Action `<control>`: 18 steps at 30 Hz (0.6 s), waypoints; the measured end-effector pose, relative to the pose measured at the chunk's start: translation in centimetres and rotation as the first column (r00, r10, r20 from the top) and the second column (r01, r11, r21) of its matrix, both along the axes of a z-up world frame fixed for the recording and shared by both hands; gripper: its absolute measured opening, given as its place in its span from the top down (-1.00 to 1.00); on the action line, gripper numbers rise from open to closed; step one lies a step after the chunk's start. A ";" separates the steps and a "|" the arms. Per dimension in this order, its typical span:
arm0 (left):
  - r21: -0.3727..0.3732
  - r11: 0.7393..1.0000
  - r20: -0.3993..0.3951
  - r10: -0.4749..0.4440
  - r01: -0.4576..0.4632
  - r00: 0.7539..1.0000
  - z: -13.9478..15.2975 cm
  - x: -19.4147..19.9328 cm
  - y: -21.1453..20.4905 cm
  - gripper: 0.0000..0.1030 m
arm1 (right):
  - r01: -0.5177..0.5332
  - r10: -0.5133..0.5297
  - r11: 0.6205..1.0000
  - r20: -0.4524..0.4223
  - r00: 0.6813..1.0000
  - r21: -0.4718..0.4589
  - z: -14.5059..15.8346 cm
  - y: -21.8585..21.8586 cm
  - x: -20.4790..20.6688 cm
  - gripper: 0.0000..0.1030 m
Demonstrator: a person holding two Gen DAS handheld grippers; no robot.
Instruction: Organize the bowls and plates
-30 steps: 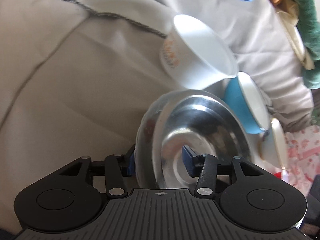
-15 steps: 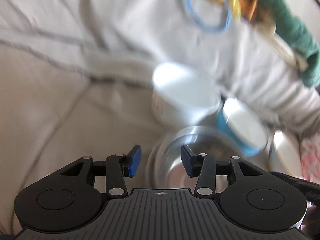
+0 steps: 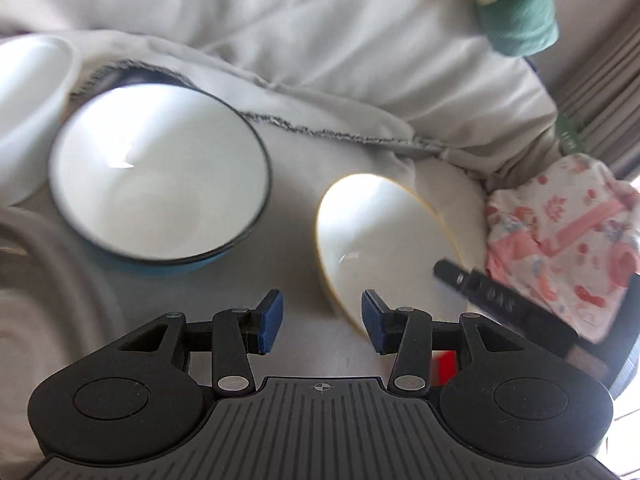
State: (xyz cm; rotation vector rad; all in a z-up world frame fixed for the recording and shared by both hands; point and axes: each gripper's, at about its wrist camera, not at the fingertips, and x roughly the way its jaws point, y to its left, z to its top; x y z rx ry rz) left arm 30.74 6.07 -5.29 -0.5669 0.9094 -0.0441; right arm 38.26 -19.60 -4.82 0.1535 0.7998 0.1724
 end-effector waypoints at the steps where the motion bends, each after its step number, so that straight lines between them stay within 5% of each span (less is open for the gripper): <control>1: 0.007 1.000 -0.004 0.003 -0.003 1.000 -0.4 0.7 -0.4 0.07 | -0.014 0.015 1.000 -0.023 1.000 0.016 -0.4 0.0 0.3 -0.04; 6: 0.039 0.999 -0.050 -0.031 0.033 0.998 -2.4 3.0 -2.4 0.59 | -0.095 0.105 0.990 -0.089 0.991 0.106 -0.9 0.9 1.4 0.41; 18: 0.094 0.994 -0.080 -0.054 0.062 0.995 -1.0 -6.8 -0.4 0.51 | -0.283 0.298 0.948 -0.095 0.950 0.147 -0.2 2.7 -6.0 0.44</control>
